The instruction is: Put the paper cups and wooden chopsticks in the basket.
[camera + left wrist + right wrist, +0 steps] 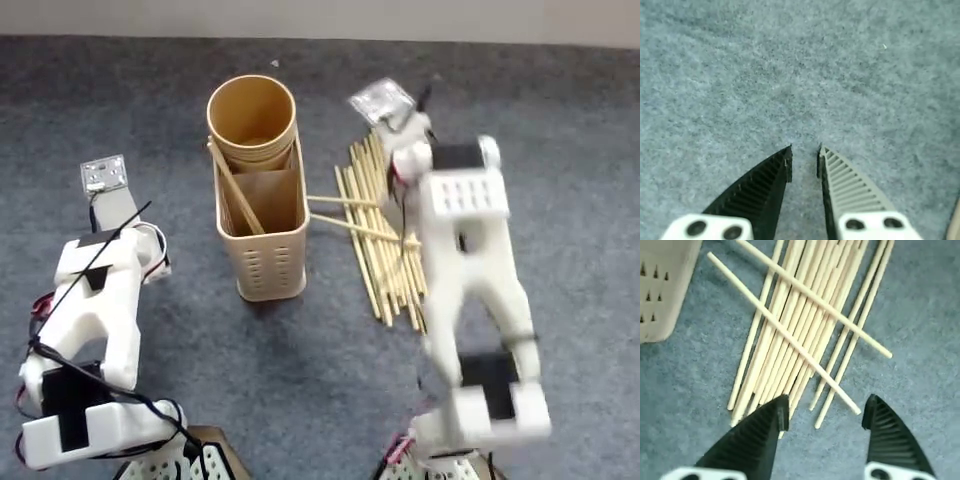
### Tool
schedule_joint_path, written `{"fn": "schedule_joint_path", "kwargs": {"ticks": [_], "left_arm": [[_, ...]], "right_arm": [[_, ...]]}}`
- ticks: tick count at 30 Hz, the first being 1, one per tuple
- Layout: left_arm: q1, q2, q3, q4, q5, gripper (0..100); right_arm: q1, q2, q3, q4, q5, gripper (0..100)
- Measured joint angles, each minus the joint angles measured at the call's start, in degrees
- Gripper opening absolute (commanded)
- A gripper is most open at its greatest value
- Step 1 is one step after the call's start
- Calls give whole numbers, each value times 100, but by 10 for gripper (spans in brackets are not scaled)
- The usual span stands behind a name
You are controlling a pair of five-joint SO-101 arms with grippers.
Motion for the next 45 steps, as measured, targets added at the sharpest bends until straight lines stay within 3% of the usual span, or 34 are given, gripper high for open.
{"fn": "schedule_joint_path", "kwargs": {"ticks": [5, 7, 17, 24, 26, 31, 45], "left_arm": [[0, 0, 0, 0, 0, 107], [0, 0, 0, 0, 0, 107], [0, 0, 0, 0, 0, 108], [0, 0, 0, 0, 0, 108], [0, 0, 0, 0, 0, 108], [0, 0, 0, 0, 0, 108], [0, 0, 0, 0, 0, 108]], "right_arm": [[-18, 1987, -2470, 1240, 2382, 249], [-18, 2585, -2919, 1310, 2963, 249], [-18, 4448, -3385, 580, 3226, 241], [9, 4730, -3516, 527, 3367, 5], [26, 4756, -3525, 519, 3349, 12], [18, 4756, -3560, 510, 2646, 15], [123, 4791, -4800, 536, -853, 15]]}}
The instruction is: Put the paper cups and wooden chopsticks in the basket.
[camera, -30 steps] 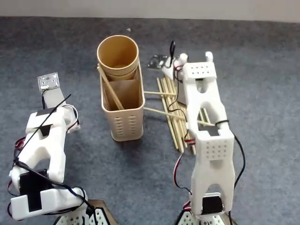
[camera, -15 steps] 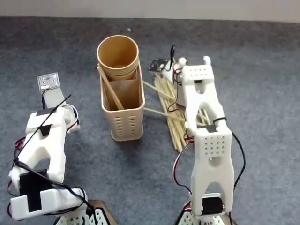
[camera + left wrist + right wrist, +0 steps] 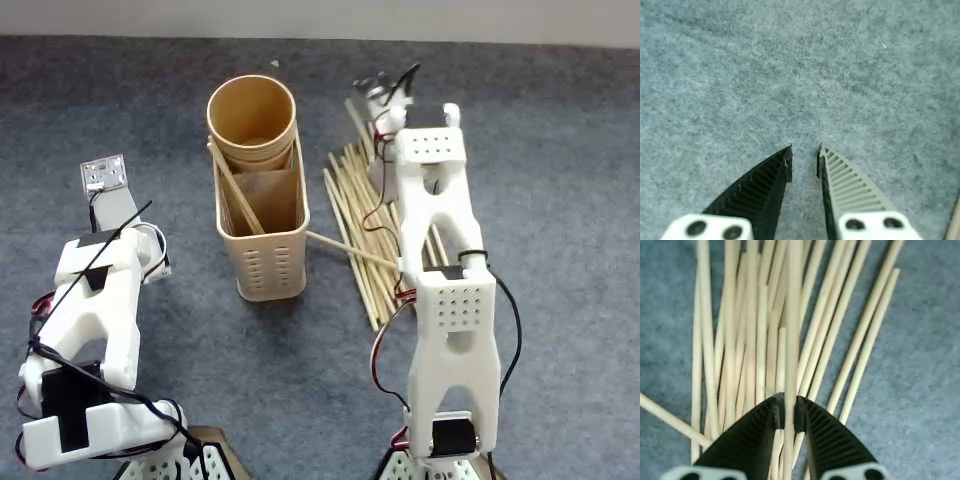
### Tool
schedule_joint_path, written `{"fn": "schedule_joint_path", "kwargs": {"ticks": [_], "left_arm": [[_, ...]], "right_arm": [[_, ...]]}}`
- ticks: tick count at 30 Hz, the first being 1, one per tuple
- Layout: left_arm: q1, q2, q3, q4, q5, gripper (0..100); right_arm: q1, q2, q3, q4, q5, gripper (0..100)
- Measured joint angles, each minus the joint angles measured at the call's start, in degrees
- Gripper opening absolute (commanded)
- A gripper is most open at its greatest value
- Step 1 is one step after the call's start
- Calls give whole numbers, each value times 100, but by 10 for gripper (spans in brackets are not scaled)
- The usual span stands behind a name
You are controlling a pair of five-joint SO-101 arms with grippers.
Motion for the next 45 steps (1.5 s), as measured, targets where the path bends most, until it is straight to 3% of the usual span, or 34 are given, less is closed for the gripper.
{"fn": "schedule_joint_path", "kwargs": {"ticks": [10, 16, 22, 29, 37, 43, 45], "left_arm": [[0, 0, 0, 0, 0, 108], [0, 0, 0, 0, 0, 108], [0, 0, 0, 0, 0, 108], [0, 0, 0, -70, 0, 108], [0, 0, 105, -316, 0, 108], [0, 0, 114, -316, 0, 108], [0, 0, 123, -316, 0, 108]], "right_arm": [[53, 0, -396, 387, -730, 6], [0, -422, -2136, 571, -1231, 5], [-1196, -1609, -4158, 853, -1635, 5], [-2330, -2092, -4237, 765, -1837, 5], [-2391, -2497, -4237, 1073, -2031, 5], [-2242, -4185, -4176, 1222, -2066, 5], [-2048, -4914, -3543, 1222, -2066, 6]]}}
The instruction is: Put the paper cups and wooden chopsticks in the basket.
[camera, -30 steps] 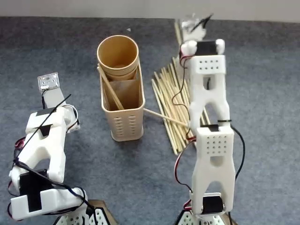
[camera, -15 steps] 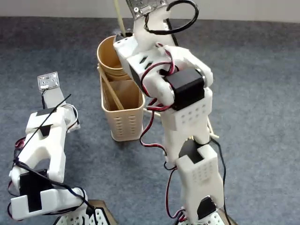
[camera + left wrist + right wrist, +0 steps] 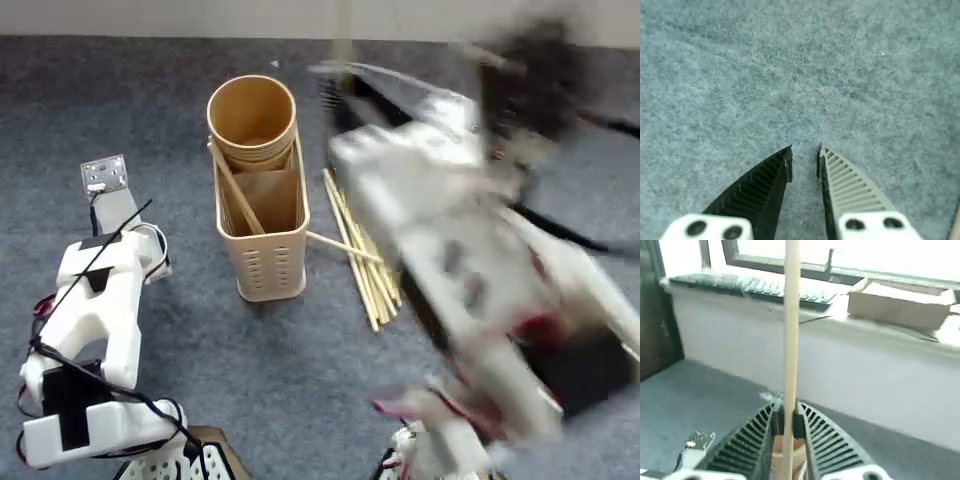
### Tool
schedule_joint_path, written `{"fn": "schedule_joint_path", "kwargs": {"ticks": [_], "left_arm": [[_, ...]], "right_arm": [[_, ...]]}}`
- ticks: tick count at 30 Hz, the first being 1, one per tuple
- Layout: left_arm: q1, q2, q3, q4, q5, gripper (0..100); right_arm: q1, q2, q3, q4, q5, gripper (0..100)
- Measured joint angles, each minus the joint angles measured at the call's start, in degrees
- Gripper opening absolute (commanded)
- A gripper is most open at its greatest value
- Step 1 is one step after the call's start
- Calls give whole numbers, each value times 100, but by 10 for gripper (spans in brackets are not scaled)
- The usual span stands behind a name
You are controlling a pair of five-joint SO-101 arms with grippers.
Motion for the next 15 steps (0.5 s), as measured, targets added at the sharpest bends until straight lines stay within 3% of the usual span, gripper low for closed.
{"fn": "schedule_joint_path", "kwargs": {"ticks": [4, 8, 15], "left_arm": [[0, 0, 0, 0, 0, 108], [0, 0, 0, 0, 0, 108], [0, 0, 0, 0, 0, 108]], "right_arm": [[-53, -1116, 2295, -26, -9, 6], [-378, -1934, 4501, -756, -9, 6], [-519, -4176, 8853, -3349, 35, 6]]}}
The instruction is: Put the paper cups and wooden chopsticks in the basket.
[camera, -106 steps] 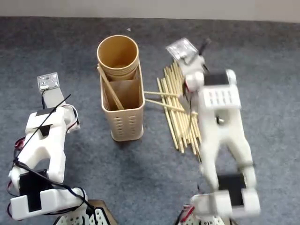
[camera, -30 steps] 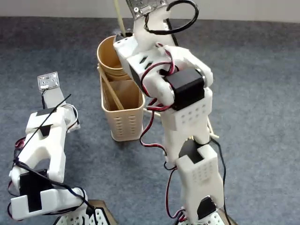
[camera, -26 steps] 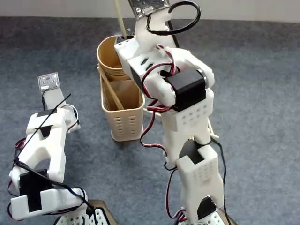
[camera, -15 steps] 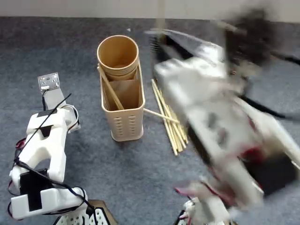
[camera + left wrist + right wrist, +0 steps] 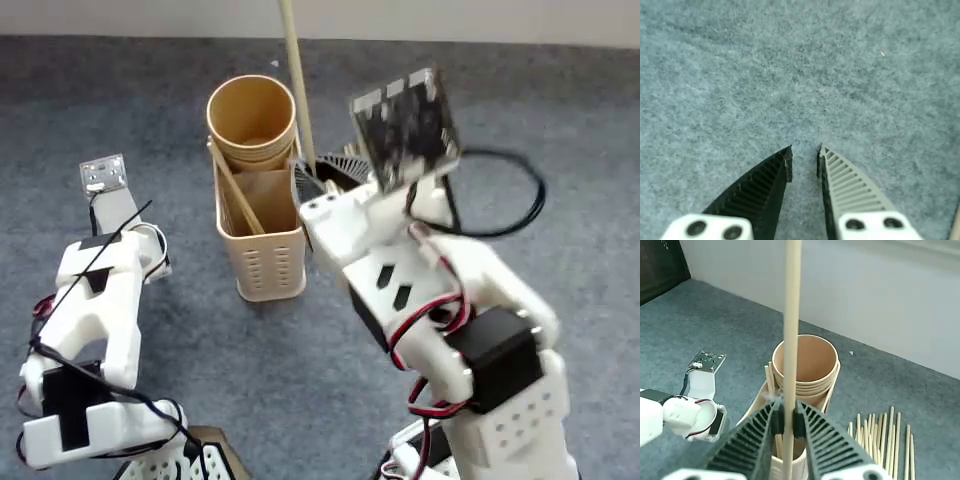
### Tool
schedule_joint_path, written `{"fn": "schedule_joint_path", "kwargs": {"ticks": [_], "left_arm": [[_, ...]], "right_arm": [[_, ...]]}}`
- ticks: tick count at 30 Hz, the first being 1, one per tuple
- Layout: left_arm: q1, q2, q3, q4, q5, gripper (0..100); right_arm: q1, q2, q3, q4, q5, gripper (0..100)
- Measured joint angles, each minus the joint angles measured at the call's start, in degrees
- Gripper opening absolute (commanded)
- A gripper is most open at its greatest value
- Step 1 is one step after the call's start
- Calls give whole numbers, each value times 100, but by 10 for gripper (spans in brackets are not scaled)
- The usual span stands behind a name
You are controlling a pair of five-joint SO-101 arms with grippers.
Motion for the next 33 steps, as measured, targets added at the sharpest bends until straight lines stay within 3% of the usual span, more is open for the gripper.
{"fn": "schedule_joint_path", "kwargs": {"ticks": [5, 11, 19, 26, 33], "left_arm": [[0, 0, 0, 0, 0, 108], [0, 0, 0, 0, 0, 108], [0, 0, 0, 0, 0, 108], [0, 0, 0, 0, 0, 108], [0, 0, 0, 0, 0, 108]], "right_arm": [[0, -589, 2884, -2848, 158, 6], [-387, 0, 3051, -3938, 211, 6], [-440, 835, 3051, -4255, 211, 17], [26, 844, 3051, -3886, 246, 268], [123, 316, 3068, -3727, 642, 238]]}}
